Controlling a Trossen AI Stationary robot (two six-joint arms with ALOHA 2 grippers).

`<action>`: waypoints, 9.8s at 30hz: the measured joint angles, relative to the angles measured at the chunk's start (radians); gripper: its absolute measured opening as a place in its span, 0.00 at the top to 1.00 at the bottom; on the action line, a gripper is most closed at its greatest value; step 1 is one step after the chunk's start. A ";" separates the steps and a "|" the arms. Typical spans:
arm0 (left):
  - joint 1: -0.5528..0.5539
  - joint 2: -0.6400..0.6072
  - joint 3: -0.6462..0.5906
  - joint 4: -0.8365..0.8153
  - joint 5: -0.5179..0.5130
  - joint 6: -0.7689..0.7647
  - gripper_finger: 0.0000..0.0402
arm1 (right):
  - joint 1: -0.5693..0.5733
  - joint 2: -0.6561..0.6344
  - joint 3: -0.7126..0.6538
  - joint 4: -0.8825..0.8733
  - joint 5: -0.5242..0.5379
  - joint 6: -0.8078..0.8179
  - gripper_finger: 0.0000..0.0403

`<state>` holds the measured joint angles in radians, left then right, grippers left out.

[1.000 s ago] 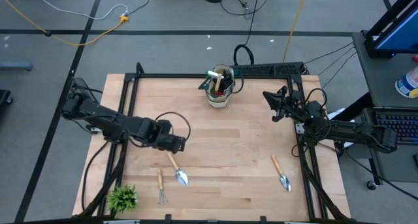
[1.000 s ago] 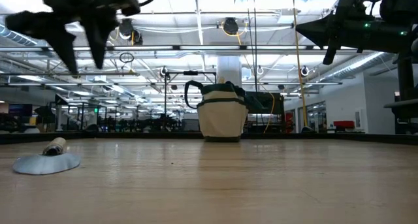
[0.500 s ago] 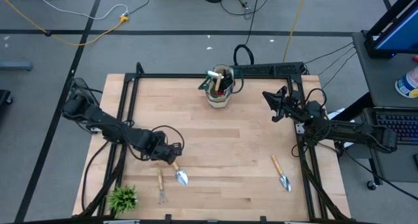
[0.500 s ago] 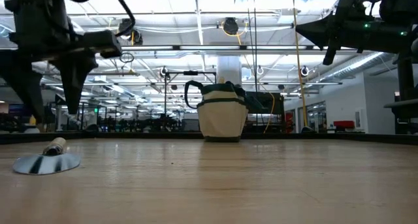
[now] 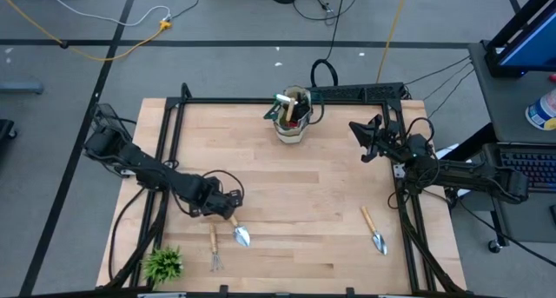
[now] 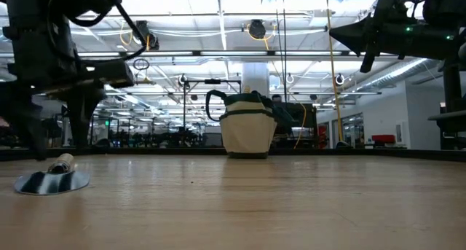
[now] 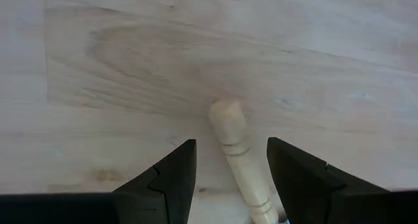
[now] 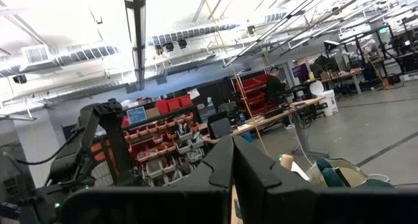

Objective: Pick & Place Garden tools in Gardening bag
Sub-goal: Put the left trowel into the gardening bag, then put the hand rake into the gardening bag

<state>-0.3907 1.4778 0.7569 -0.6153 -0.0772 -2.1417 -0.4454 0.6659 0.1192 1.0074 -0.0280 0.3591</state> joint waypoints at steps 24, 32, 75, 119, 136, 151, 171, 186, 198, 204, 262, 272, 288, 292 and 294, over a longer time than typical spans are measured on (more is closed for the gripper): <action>-0.005 0.139 0.006 0.053 0.003 0.016 0.78 | 0.000 0.000 0.000 -0.018 0.000 -0.016 1.00; -0.007 0.139 0.006 0.049 -0.023 0.052 0.84 | 0.000 0.000 0.000 -0.018 0.000 -0.034 1.00; 0.206 -0.024 0.000 1.174 -0.387 1.282 0.83 | 0.000 0.000 0.000 -0.017 0.000 -0.057 1.00; 0.698 -0.026 0.220 1.269 -0.159 2.138 0.83 | 0.000 0.000 0.000 -0.018 0.000 -0.084 1.00; 0.751 0.065 0.248 1.351 -0.159 2.120 0.83 | 0.000 0.000 0.000 -0.018 0.000 -0.087 1.00; 0.761 0.225 0.421 1.212 -0.165 2.115 0.83 | 0.000 0.000 0.000 -0.017 0.001 -0.088 1.00; 0.723 0.225 0.420 1.021 -0.231 2.026 0.83 | 0.000 0.000 0.000 -0.017 0.001 -0.091 1.00; 0.708 0.224 0.419 0.959 -0.268 1.976 0.83 | 0.000 0.000 0.000 -0.017 0.001 -0.091 1.00; 0.698 0.279 0.418 0.995 -0.267 1.953 0.83 | 0.000 0.000 0.000 -0.009 0.001 -0.095 1.00; 0.697 0.279 0.418 0.992 -0.267 1.955 0.78 | 0.000 0.000 0.000 -0.005 0.001 -0.095 1.00; 0.269 -0.036 0.418 0.449 -0.559 1.970 0.74 | 0.000 0.000 0.000 -0.004 0.000 -0.091 1.00; 0.095 -0.055 0.419 0.218 -0.559 1.698 0.74 | 0.000 0.000 0.000 -0.025 0.000 -0.091 1.00; -0.135 -0.057 0.419 -0.239 -0.288 0.833 0.74 | 0.000 0.000 0.000 -0.026 0.000 -0.091 1.00; -0.177 -0.057 0.419 -0.320 -0.241 0.653 0.74 | 0.000 0.000 0.000 -0.027 0.000 -0.091 1.00; -0.195 -0.057 0.419 -0.350 -0.219 0.573 0.74 | 0.000 0.000 0.000 -0.027 0.000 -0.091 1.00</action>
<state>-0.5861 1.4206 1.1759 -0.9657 -0.2962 -1.5690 -0.4458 0.6659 0.1194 0.9806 -0.0280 0.2680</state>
